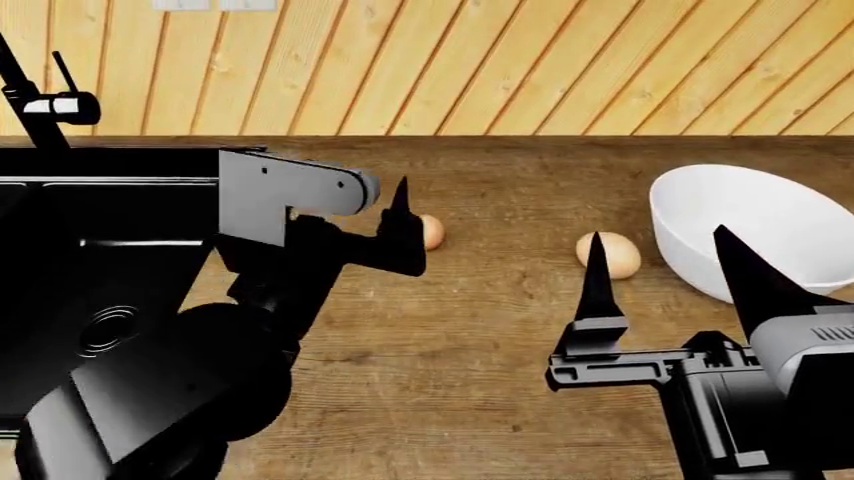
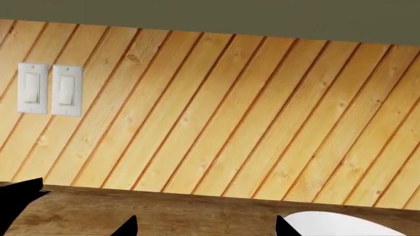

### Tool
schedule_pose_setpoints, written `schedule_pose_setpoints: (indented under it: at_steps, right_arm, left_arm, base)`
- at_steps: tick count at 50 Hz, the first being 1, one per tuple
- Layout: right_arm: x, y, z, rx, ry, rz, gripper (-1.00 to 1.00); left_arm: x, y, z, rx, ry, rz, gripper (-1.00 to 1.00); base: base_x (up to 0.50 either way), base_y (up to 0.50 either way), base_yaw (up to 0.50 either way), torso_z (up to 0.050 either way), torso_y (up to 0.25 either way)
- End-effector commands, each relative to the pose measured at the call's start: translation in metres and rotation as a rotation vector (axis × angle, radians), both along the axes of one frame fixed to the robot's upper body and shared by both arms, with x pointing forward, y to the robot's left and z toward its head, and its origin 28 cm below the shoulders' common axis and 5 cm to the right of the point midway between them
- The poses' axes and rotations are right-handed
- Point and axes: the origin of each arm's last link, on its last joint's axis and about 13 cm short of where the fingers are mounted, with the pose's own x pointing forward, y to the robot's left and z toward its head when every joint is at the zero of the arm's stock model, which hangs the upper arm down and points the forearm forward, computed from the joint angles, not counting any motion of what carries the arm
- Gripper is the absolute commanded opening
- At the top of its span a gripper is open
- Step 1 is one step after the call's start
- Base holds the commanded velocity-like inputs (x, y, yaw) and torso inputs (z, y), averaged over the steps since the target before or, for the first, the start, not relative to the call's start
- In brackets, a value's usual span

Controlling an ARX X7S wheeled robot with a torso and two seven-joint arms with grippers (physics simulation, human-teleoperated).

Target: Place the eggs and milk next to the bowl.

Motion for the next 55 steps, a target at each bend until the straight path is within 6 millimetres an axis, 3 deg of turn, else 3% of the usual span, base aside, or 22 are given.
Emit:
schedule_pose_setpoints:
  at_steps: [1,12,32,55]
  right_arm:
    - [0.001,0.000,-0.001,0.006,0.000,0.001,1.00]
    - [0.001,-0.001,-0.002,0.007,0.001,0.000,1.00]
    - [0.005,0.000,-0.005,0.006,0.012,0.003,1.00]
    - [0.009,-0.001,-0.009,0.013,0.022,0.004,1.00]
  left_arm:
    - [0.027,-0.013,-0.007,0.072,0.047,-0.035,1.00]
    - [0.042,-0.020,-0.013,0.086,0.077,-0.043,1.00]
    - [0.043,-0.029,-0.035,0.021,0.220,-0.021,1.00]
    - [0.061,-0.042,-0.054,0.002,0.291,-0.007,1.00]
  base:
    - [0.00,0.00,0.00,0.000,0.000]
    - [0.00,0.00,0.00,0.000,0.000]
    - [0.00,0.00,0.00,0.000,0.000]
    - [0.00,0.00,0.00,0.000,0.000]
